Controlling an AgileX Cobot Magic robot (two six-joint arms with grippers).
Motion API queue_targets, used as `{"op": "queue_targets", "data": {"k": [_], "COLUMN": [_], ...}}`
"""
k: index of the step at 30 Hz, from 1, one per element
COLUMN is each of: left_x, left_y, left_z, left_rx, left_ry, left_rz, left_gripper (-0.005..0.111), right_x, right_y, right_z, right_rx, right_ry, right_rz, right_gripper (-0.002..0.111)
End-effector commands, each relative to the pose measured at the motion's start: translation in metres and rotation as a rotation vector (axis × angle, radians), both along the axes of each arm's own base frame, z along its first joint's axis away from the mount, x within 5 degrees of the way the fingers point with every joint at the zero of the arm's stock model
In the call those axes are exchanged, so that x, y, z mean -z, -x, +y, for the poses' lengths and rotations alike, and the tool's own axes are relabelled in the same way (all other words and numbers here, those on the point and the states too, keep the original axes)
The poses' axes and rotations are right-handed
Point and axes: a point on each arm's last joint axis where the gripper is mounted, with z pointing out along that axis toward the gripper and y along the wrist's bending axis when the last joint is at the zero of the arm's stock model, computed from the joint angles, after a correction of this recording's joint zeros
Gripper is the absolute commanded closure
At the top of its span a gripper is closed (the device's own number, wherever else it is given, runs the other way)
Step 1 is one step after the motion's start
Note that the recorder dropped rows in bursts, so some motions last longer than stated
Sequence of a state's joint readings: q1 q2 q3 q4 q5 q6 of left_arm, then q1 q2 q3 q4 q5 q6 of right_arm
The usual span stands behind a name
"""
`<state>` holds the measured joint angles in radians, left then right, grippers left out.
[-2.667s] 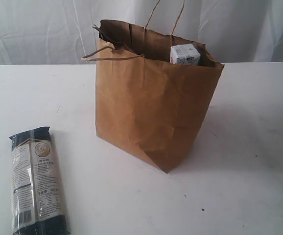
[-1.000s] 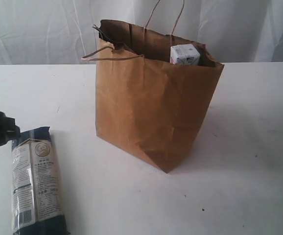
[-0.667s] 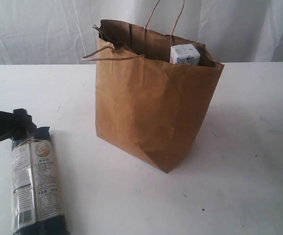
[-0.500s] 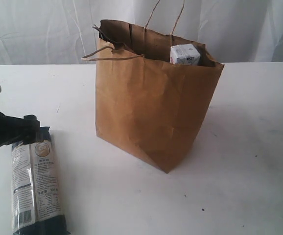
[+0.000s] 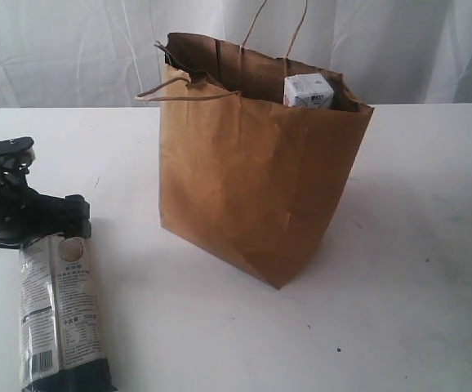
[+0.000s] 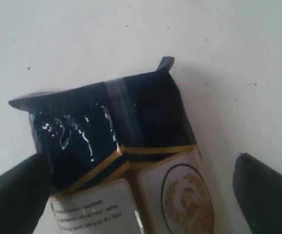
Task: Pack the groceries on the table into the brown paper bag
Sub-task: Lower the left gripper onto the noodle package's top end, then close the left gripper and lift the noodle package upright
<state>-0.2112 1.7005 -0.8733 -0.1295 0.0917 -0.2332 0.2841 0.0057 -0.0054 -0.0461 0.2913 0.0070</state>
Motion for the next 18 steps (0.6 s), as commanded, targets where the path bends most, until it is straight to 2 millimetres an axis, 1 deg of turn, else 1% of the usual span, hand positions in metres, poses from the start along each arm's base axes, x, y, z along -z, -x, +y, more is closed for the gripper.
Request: {"op": "queue_targets", "data": {"k": [1,9,10,12,13,15,18], "left_x": [0.011,0.041,0.043,0.048,0.049,0.050,0.051], "left_y": [-0.004,-0.005,-0.005,-0.005,-0.004,-0.002,0.000], "left_z": [-0.001,-0.001,-0.001,-0.001,-0.001,-0.001,-0.001], "left_rx": [0.008,0.014,0.014,0.014,0.015,0.018,0.021], "left_ry": [-0.012,-0.036,-0.037,-0.040,-0.041,-0.043,-0.045], "left_rz": [0.033,0.119,0.126,0.145,0.150,0.175,0.202], "left_gripper": [0.001,0.002,0.003,0.012,0.019,0.045,0.098], "right_x": [0.001,0.001,0.001,0.001,0.001,0.001,0.001], "right_y": [0.000,0.000,0.000,0.000,0.000,0.000,0.000], "right_z": [0.000,0.000,0.000,0.000,0.000,0.000,0.000], "right_rx": [0.005,0.005,0.005,0.005,0.005,0.005,0.005], "right_ry": [-0.002,-0.002,-0.002,-0.002,-0.002,-0.002,-0.002], "right_rz": [-0.010,-0.010,-0.010,-0.010,-0.010,-0.010,-0.010], "right_gripper": [0.067,0.067,0.067,0.067,0.067,0.067,0.067]}}
